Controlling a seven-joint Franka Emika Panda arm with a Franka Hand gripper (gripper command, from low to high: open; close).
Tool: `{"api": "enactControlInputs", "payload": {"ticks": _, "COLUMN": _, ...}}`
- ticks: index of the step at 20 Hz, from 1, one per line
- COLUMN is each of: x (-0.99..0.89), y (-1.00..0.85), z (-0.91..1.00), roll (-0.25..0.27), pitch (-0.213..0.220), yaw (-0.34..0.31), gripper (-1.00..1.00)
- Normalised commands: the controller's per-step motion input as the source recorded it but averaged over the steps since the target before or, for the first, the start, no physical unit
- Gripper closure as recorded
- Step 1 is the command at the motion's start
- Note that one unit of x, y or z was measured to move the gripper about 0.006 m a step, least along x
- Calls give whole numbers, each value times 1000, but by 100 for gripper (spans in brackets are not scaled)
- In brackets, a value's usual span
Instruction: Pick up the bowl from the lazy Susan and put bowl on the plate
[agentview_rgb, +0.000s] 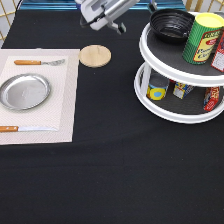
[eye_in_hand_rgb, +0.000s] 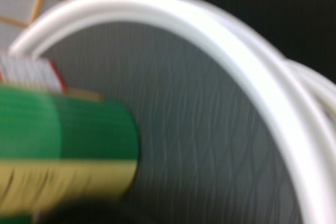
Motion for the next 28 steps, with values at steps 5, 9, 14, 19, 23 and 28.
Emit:
{"api": "enactControlInputs", "payload": {"ticks": 5, "x": -454, "y": 761, "z": 57, "roll": -235, "pitch": -14, "yaw": 0, "gripper": -100}}
{"api": "enactControlInputs", "payload": {"ticks": 9, "x": -4, "y": 586, "z": -18, "roll": -215, "pitch": 20, "yaw": -24, "gripper": -100}}
{"api": "enactControlInputs", "payload": {"ticks": 14, "x": 312, "y": 121, "z": 14, "roll": -136, "pitch": 80, "yaw": -56, "gripper": -100}}
{"api": "enactControlInputs", "payload": {"ticks": 19, "x": 123, "y": -33, "z": -223, "roll": -84, "pitch": 58, "yaw": -50, "gripper": -100}}
{"api": "enactControlInputs", "payload": {"ticks": 23, "x": 4, "y": 7, "z": -41, "roll": -106, "pitch": 49, "yaw": -30, "gripper": 100}}
{"api": "enactControlInputs", "payload": {"ticks": 28, "x": 0, "y": 96, "z": 188, "roll": -111, "pitch": 41, "yaw": -4, "gripper": 100}}
